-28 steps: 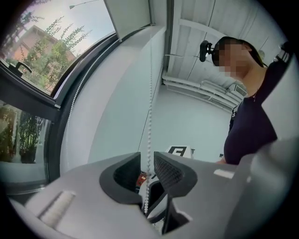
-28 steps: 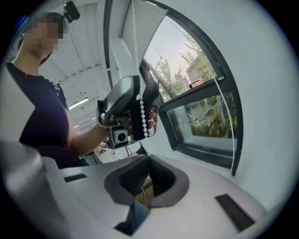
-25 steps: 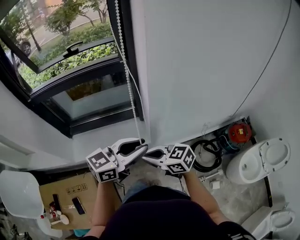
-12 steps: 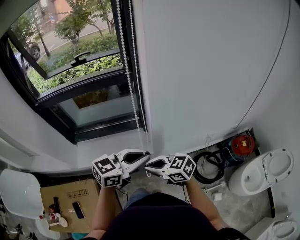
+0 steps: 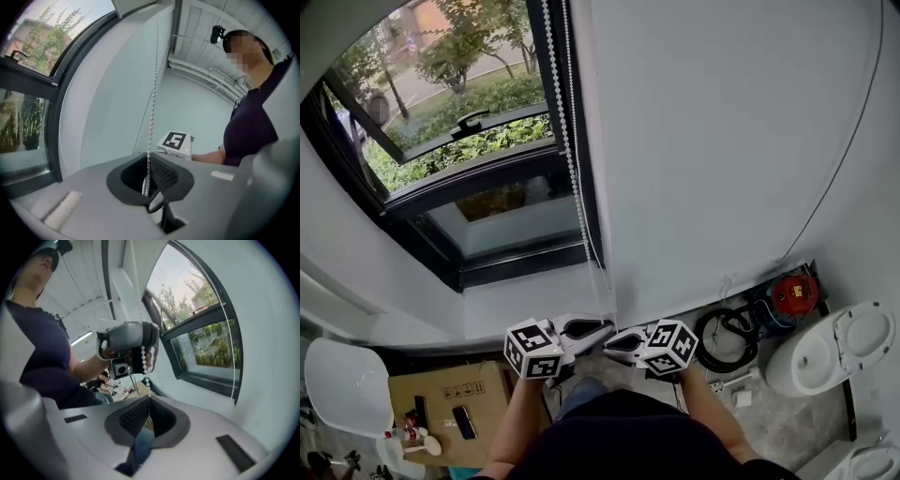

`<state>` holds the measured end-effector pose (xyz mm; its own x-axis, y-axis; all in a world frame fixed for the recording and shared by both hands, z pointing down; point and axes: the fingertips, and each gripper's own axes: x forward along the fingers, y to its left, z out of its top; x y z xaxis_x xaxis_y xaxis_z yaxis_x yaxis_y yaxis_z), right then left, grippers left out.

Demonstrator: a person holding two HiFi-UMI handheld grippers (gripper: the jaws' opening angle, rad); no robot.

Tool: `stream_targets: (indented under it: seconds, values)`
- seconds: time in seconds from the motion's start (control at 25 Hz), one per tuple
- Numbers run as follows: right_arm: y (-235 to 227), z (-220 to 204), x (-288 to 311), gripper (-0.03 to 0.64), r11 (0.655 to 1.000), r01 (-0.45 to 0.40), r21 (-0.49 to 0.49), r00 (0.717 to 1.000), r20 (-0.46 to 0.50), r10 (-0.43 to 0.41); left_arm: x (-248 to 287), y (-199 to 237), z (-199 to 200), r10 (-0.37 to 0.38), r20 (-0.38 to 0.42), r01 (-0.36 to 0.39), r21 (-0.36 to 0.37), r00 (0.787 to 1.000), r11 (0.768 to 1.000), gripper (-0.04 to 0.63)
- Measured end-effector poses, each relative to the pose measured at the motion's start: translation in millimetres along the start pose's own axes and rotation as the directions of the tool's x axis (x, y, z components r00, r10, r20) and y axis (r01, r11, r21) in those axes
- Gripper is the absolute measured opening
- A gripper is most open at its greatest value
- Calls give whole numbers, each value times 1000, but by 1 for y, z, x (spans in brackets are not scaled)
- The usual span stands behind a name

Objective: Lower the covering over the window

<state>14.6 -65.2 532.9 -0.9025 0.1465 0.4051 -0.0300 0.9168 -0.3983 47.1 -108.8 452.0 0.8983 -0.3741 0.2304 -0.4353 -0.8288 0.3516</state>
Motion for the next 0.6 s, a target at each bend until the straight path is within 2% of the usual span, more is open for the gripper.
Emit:
stream_targets:
  seconds: [0.12, 0.36, 0.6]
  values:
    - [0, 1, 0, 12, 999, -21, 34, 1000, 24, 20, 1, -4, 2, -25, 52, 27, -45, 998, 999, 23]
    - [-4, 2, 4, 14, 1000, 0, 4, 1000, -20, 1, -9, 2, -1, 2, 56, 1, -53, 998, 999, 22]
    - [0, 6, 13, 12, 1000, -18, -11, 999, -42, 18, -23, 5, -5, 62, -3, -62, 7, 998, 998, 22]
